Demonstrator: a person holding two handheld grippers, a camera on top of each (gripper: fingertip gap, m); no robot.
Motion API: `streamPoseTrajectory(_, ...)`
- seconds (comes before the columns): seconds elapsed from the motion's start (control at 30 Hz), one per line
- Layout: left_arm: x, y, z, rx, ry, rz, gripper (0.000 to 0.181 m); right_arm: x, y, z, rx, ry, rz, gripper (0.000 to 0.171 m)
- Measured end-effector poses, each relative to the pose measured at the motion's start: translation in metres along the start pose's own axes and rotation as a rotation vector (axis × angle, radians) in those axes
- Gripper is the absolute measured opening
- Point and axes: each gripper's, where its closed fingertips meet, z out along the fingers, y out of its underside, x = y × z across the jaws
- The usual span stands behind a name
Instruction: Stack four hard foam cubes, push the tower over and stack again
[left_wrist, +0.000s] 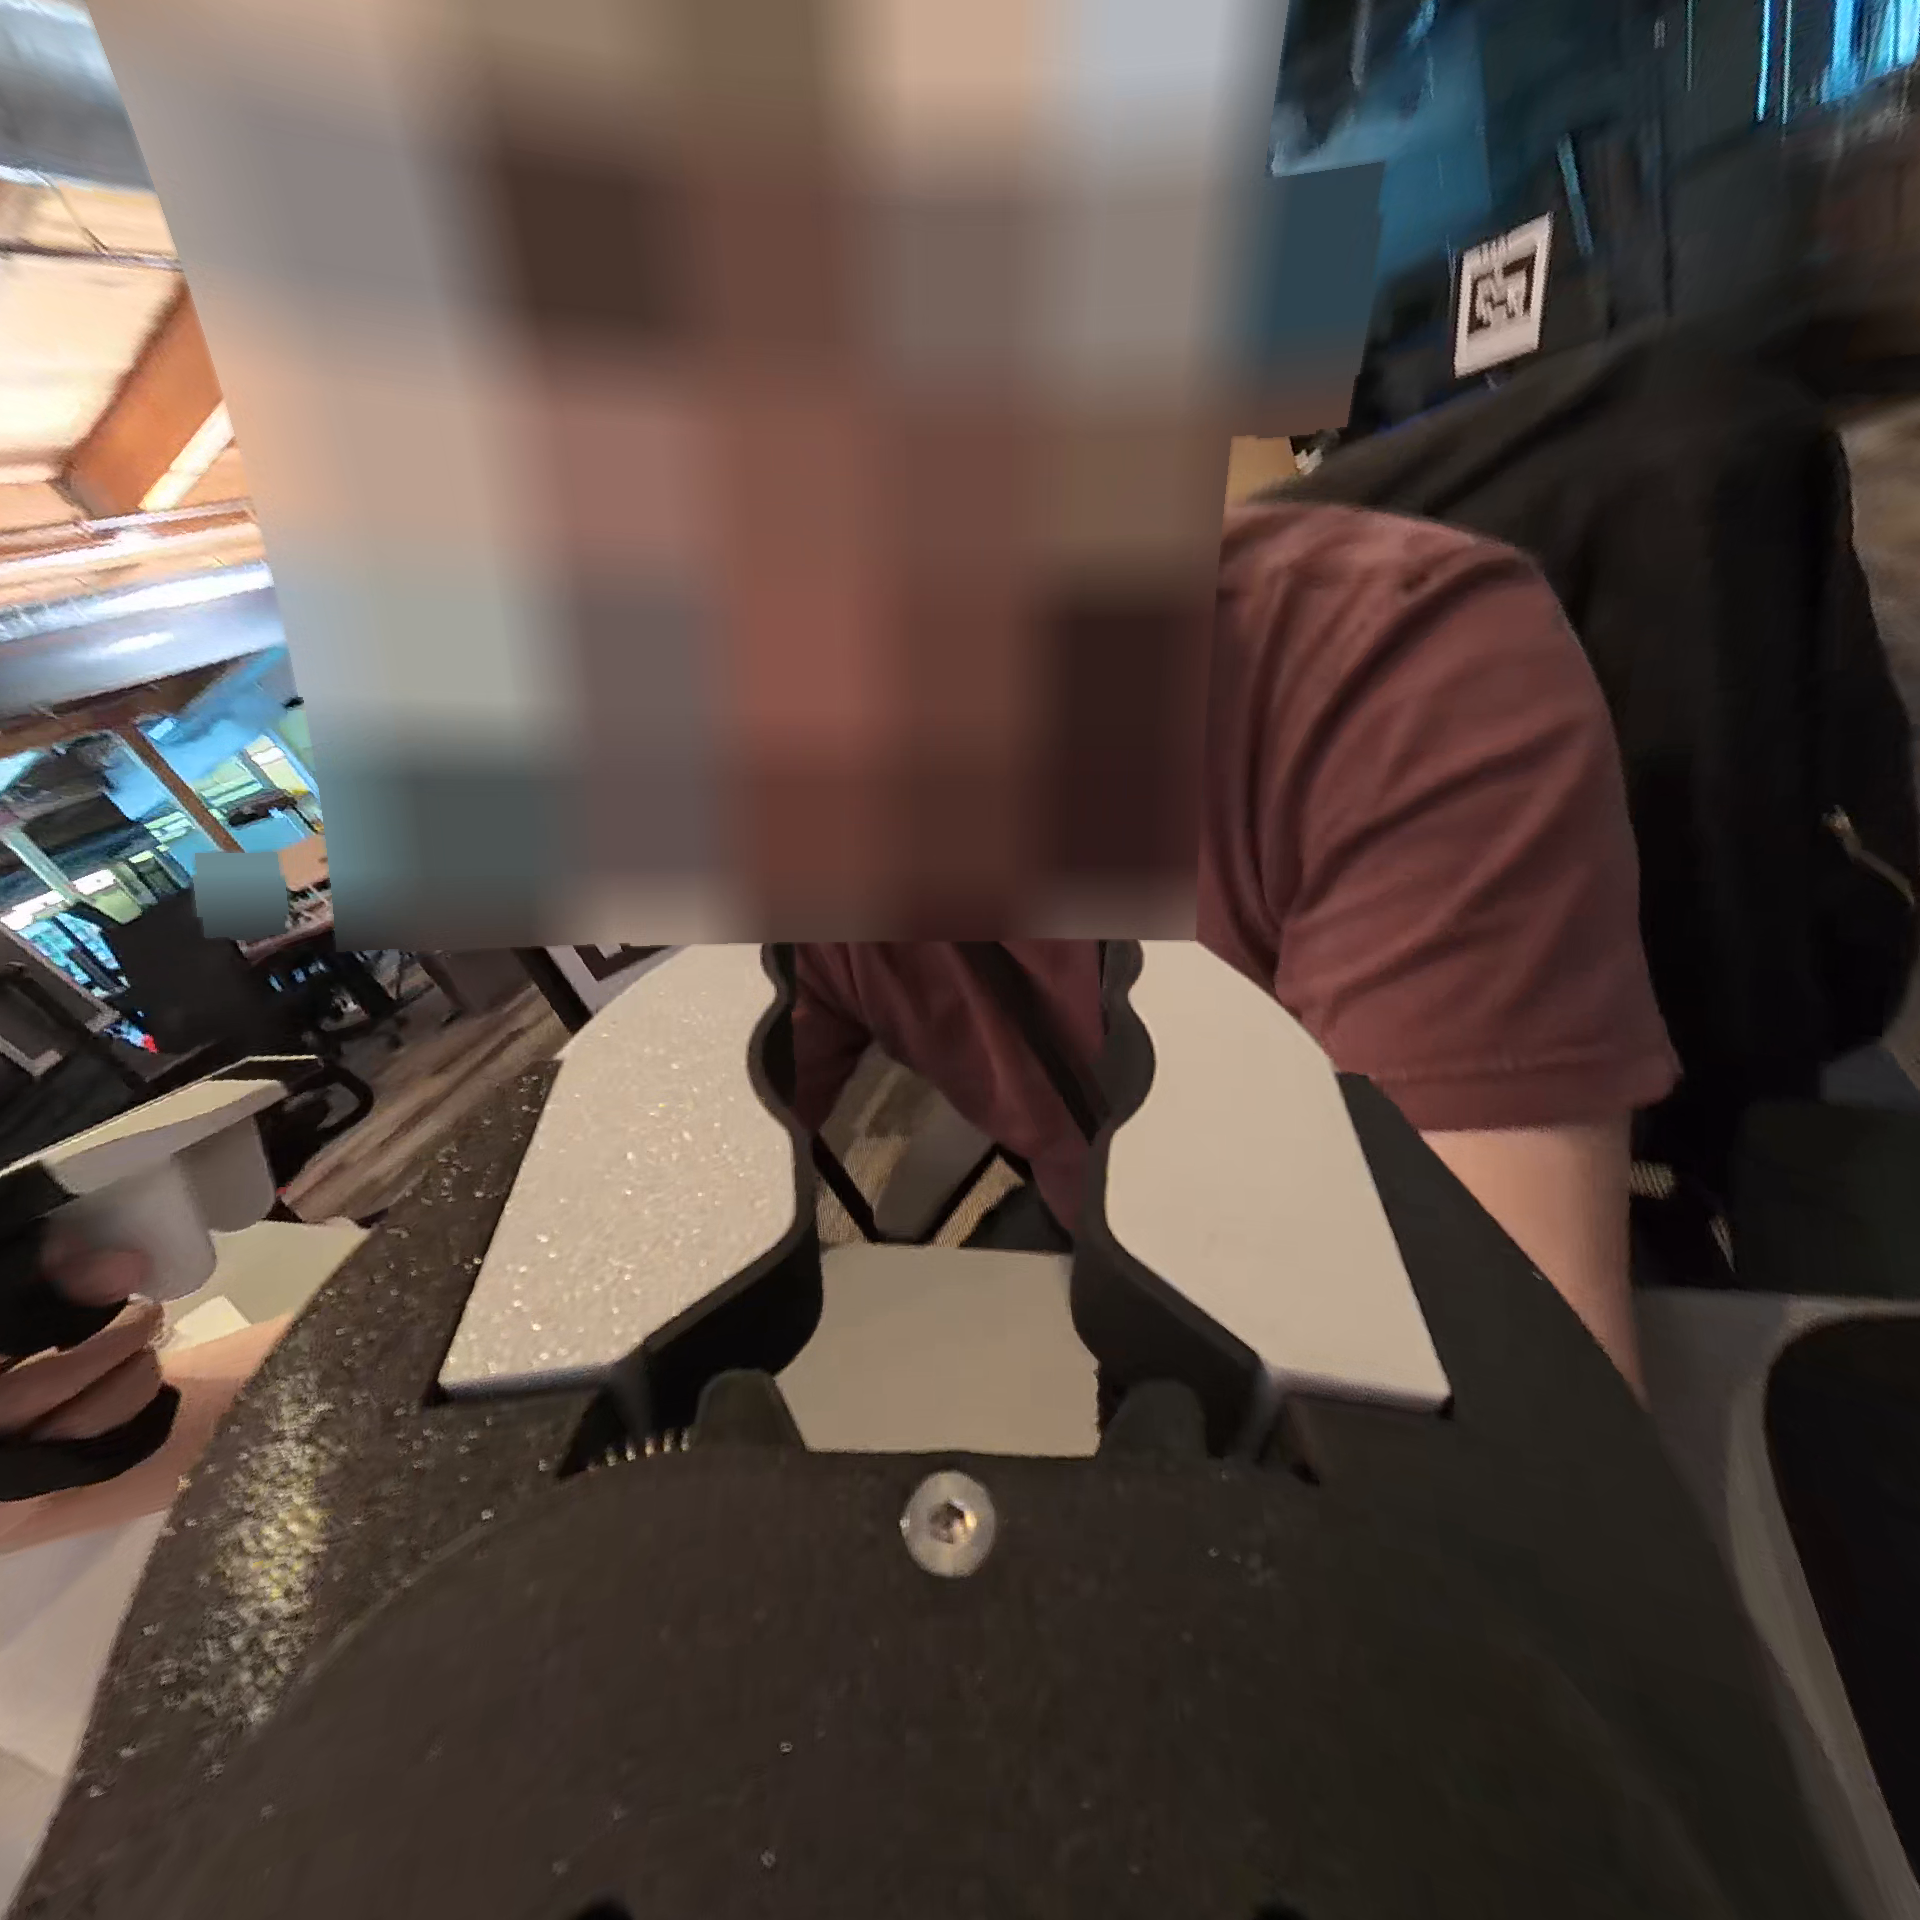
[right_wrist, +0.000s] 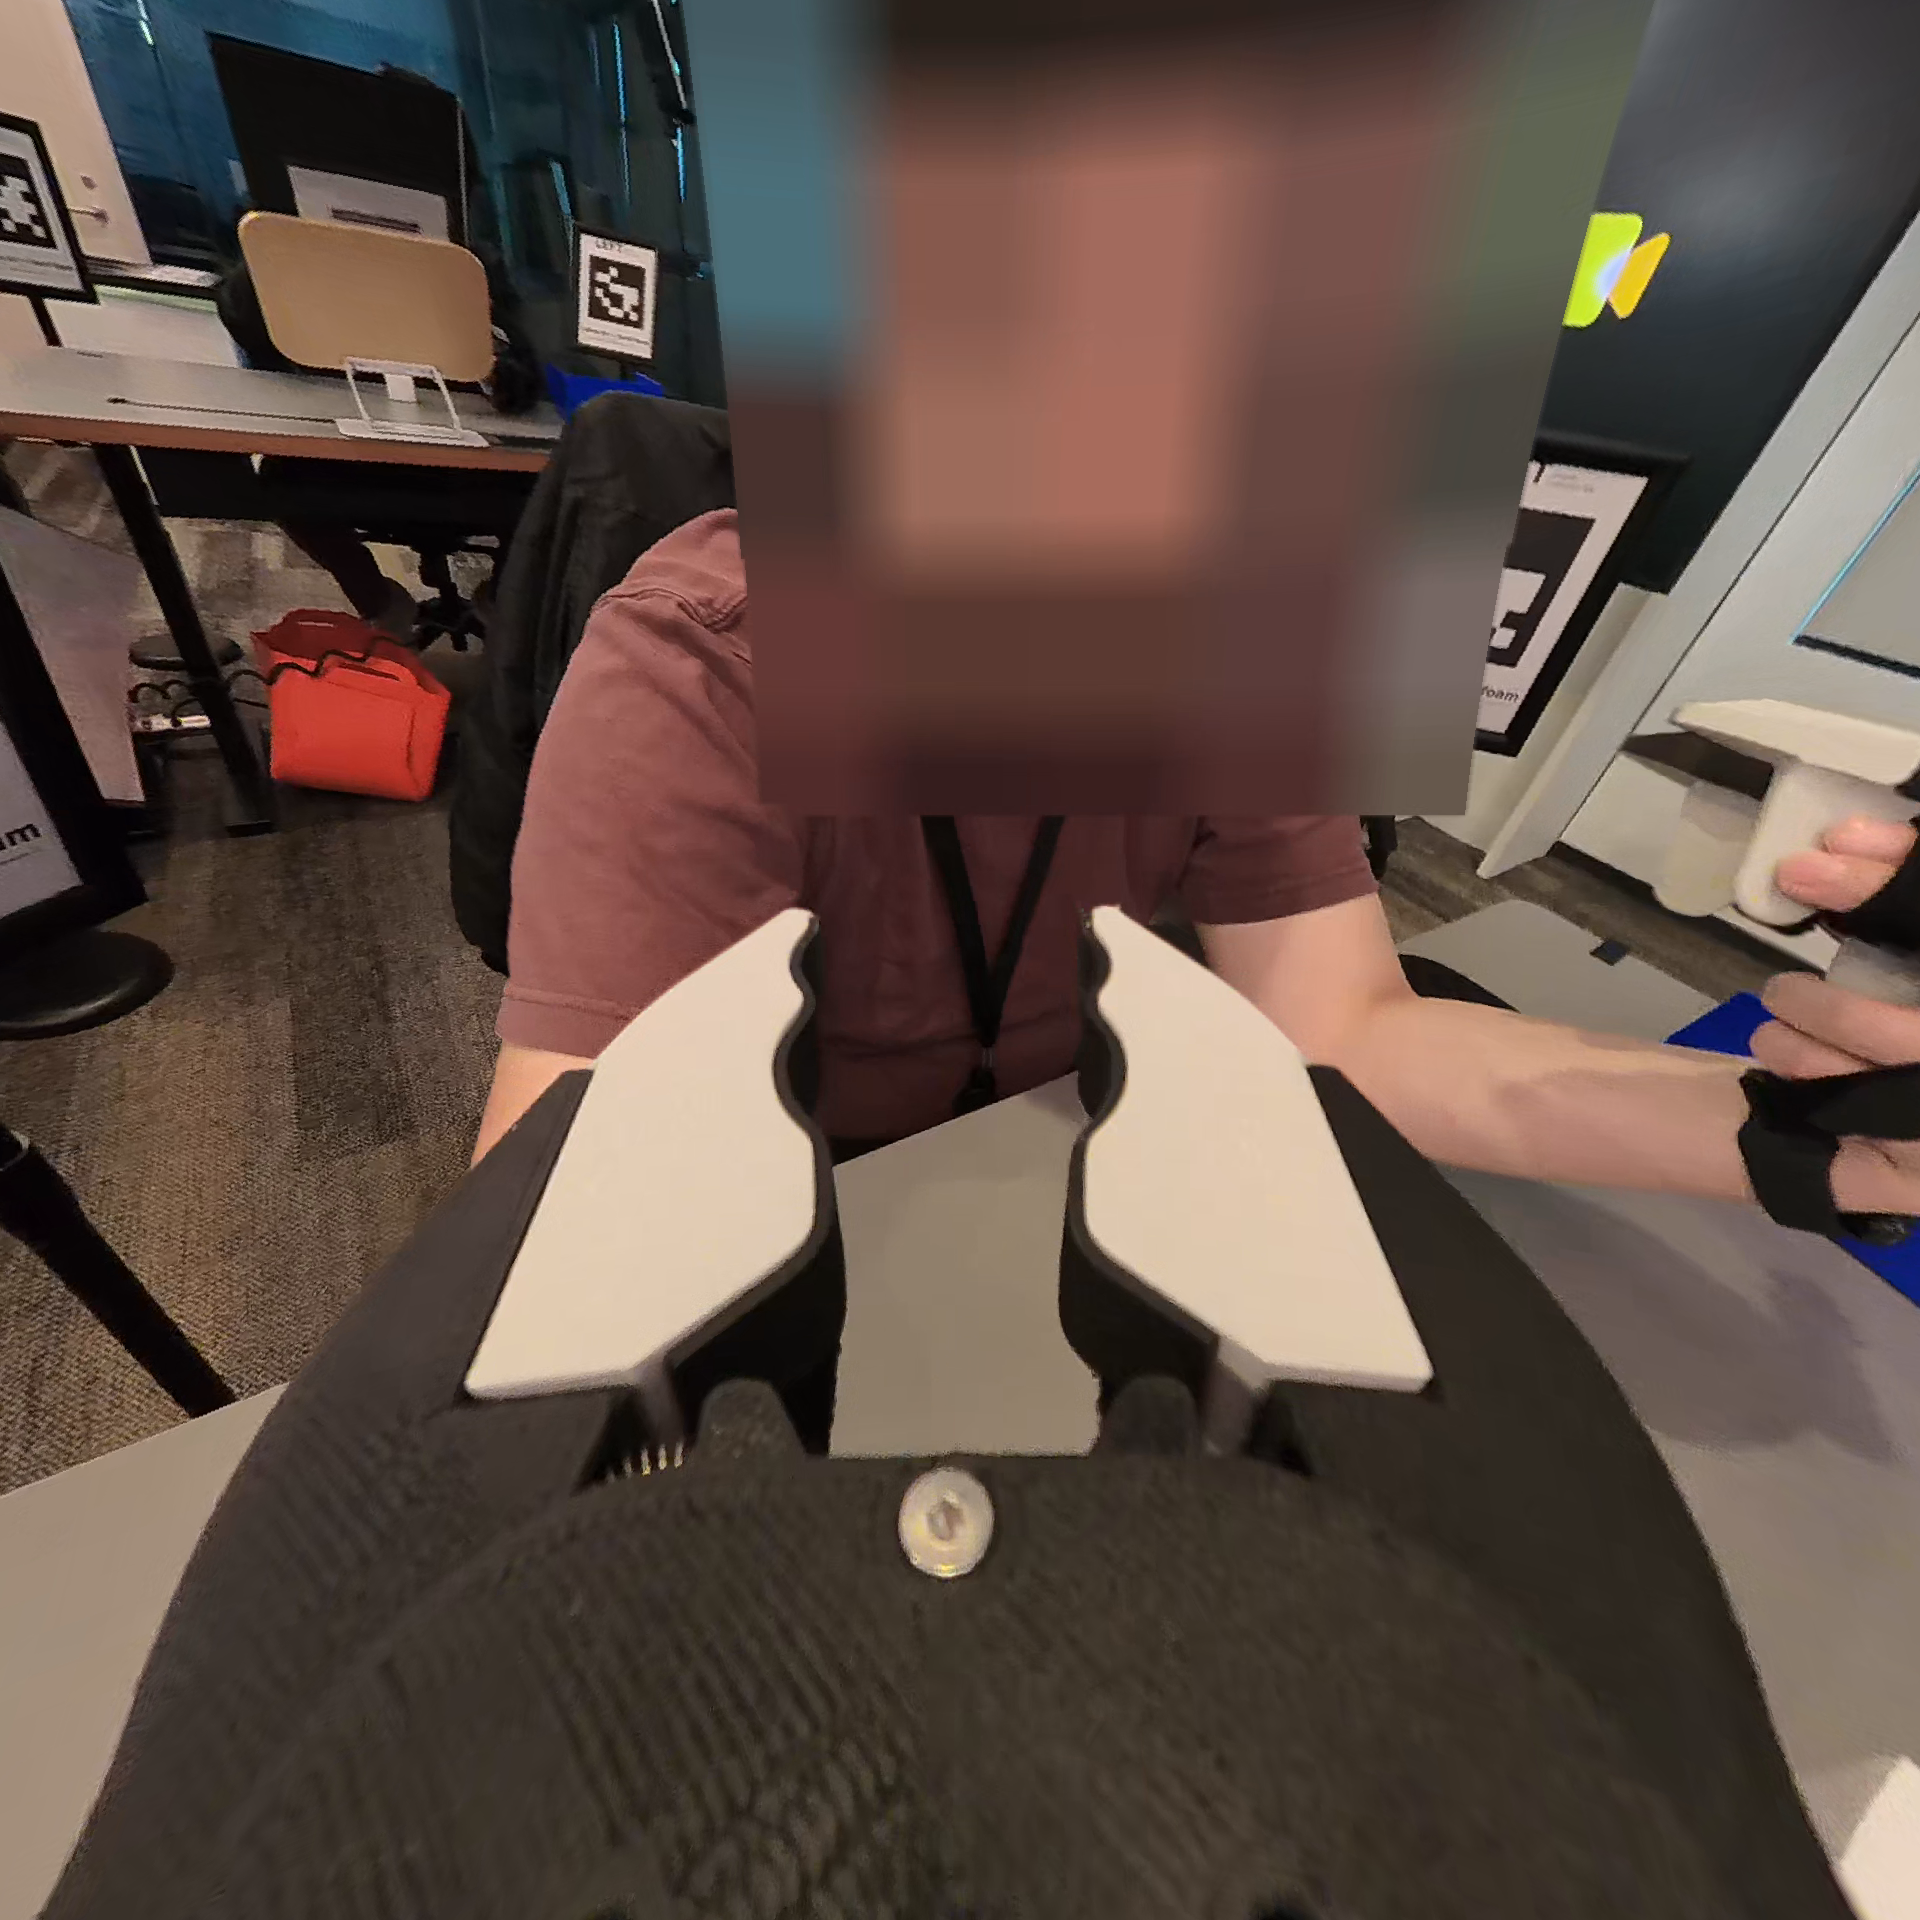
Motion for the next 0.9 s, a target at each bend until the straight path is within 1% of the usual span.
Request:
streamPoseTrajectory(0.2, 0.0, 0.002, 0.003, -0.004, 0.022, -0.006, 0.057, 0.007, 0.005, 0.0, -0.01, 0.009, 0.039, 0.046)
streamPoseTrajectory(0.4, -0.006, 0.003, 0.0, 0.001, -0.012, -0.022, 0.059, 0.006, 0.007, -0.002, -0.018, 0.026, 0.031, 0.046)
streamPoseTrajectory(0.47, -0.017, 0.007, -0.002, -0.023, -0.081, -0.064, 0.061, 0.009, 0.007, -0.008, -0.007, 0.066, 0.028, 0.046)
streamPoseTrajectory(0.57, -0.048, 0.027, -0.011, -0.118, -0.266, -0.198, 0.065, 0.016, 0.003, -0.023, 0.047, 0.144, 0.018, 0.046)
streamPoseTrajectory(0.63, -0.066, 0.041, -0.018, -0.178, -0.371, -0.251, 0.067, 0.015, -0.001, -0.031, 0.095, 0.163, 0.002, 0.046)
streamPoseTrajectory(0.8, -0.074, 0.042, -0.018, -0.141, -0.358, -0.318, 0.065, -0.012, -0.016, -0.035, 0.196, 0.038, -0.103, 0.044)
streamPoseTrajectory(0.9, -0.074, 0.047, -0.017, -0.165, -0.356, -0.321, 0.063, -0.022, -0.02, -0.034, 0.213, -0.007, -0.146, 0.043)
